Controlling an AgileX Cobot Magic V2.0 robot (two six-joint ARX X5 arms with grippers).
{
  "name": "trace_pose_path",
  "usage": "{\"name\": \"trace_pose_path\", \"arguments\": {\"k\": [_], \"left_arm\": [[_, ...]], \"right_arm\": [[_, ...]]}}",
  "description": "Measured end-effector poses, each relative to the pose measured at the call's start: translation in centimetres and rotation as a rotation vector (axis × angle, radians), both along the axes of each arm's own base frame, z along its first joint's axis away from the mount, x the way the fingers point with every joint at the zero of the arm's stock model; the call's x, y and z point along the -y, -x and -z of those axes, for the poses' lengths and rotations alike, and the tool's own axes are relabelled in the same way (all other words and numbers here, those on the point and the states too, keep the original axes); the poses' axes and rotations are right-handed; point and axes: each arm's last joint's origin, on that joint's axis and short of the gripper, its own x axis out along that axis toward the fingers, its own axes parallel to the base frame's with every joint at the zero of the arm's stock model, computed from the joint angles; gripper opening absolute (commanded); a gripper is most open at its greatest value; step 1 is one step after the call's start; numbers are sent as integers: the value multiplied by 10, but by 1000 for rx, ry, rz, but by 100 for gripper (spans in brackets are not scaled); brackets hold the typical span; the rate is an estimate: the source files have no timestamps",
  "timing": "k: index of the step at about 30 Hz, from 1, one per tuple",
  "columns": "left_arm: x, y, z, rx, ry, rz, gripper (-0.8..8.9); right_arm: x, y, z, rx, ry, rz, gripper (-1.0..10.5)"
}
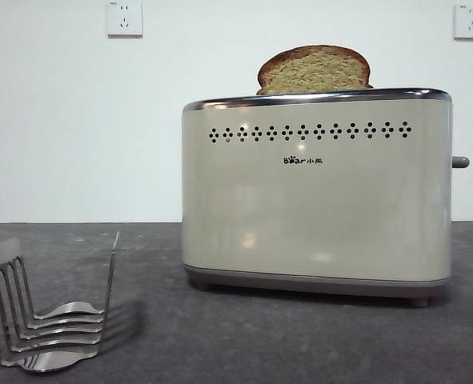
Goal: Pick up a slice of bread from the rack,put the bread on the toaster,press the button
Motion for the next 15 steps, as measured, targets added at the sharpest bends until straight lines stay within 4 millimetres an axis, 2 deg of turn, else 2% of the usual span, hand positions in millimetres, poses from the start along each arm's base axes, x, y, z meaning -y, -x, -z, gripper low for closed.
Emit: {"name": "trace_pose_path", "arguments": {"k": [15], "left_arm": [[0, -2, 4, -40, 3, 0, -3]], "right_arm": [[-1, 0, 0, 0, 2, 0, 0]]}}
